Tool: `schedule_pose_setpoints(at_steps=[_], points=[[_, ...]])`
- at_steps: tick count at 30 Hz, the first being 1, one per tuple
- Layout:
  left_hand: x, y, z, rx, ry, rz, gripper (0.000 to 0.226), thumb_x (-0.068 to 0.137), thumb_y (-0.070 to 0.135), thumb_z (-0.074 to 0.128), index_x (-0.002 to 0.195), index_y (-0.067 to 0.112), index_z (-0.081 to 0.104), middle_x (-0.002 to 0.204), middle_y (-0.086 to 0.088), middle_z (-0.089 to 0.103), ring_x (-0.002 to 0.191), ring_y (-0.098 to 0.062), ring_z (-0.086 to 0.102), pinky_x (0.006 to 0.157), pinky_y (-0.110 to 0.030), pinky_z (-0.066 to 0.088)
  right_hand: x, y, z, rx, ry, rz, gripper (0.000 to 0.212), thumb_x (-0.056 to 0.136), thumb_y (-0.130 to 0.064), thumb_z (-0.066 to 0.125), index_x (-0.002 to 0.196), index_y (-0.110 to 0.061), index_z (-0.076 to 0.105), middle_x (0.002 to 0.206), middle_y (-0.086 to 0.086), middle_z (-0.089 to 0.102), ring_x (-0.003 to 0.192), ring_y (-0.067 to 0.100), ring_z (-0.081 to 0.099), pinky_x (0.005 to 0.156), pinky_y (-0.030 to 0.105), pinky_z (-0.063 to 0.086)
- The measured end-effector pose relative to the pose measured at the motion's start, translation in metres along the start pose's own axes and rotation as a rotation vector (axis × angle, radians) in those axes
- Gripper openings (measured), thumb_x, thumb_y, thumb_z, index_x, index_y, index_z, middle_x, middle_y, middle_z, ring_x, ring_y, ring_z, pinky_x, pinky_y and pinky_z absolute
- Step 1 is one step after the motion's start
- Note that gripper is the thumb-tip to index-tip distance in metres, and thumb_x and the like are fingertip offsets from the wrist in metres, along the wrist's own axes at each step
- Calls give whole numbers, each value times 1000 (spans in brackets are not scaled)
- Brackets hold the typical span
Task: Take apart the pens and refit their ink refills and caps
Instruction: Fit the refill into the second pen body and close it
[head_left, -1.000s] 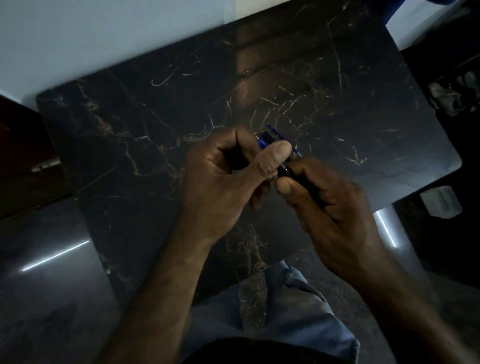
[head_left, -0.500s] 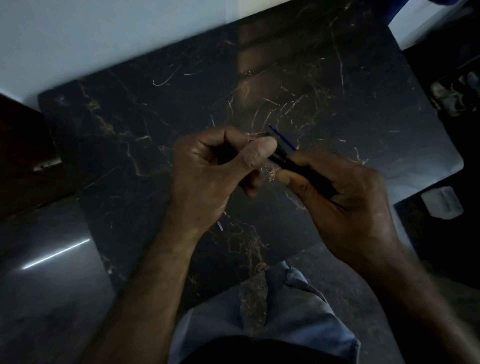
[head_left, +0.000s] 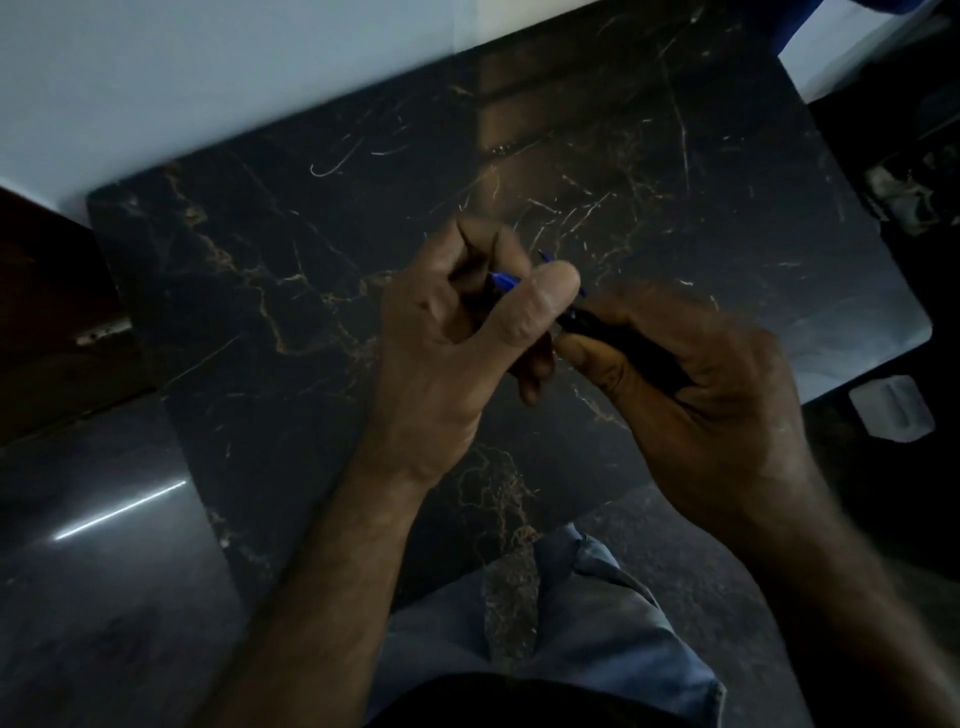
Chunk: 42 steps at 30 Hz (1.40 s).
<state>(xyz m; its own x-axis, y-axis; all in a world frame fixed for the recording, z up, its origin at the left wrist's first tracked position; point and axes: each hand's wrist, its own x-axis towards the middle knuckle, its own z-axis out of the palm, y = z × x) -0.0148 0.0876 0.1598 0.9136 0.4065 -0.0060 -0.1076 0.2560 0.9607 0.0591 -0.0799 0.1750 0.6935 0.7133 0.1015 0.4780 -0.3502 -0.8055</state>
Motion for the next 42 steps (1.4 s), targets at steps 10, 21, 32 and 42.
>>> schedule_pose_setpoints(at_steps=[10,21,32,42], points=[[1,-4,6,158,129,-31,26,99,24,65,80,8,57,57,6,60,45,-19,56,43,-27,45,-4,6,7,-47,41,16,17,105,-24,67,108,-11,78,86,-4,70,72,7,61,66,11,39],[4,-5,10,183,162,-63,32,99,24,68,74,8,57,52,8,55,40,-15,54,40,-23,41,-8,14,2,-15,43,56,13,104,-20,69,103,-10,76,80,-6,63,68,3,55,67,7,36],[-3,-4,0,60,-15,-29,8,99,10,61,103,7,68,74,3,72,55,-12,66,46,-25,53,-12,22,1,27,24,35,14,104,-22,67,107,-11,76,82,-11,64,68,-4,54,66,5,37],[-1,3,2,325,51,172,4,102,7,66,99,6,68,70,-8,66,52,-17,63,48,-30,52,-19,28,1,210,-51,60,21,111,-23,57,112,-7,71,80,5,62,65,20,59,57,32,46]])
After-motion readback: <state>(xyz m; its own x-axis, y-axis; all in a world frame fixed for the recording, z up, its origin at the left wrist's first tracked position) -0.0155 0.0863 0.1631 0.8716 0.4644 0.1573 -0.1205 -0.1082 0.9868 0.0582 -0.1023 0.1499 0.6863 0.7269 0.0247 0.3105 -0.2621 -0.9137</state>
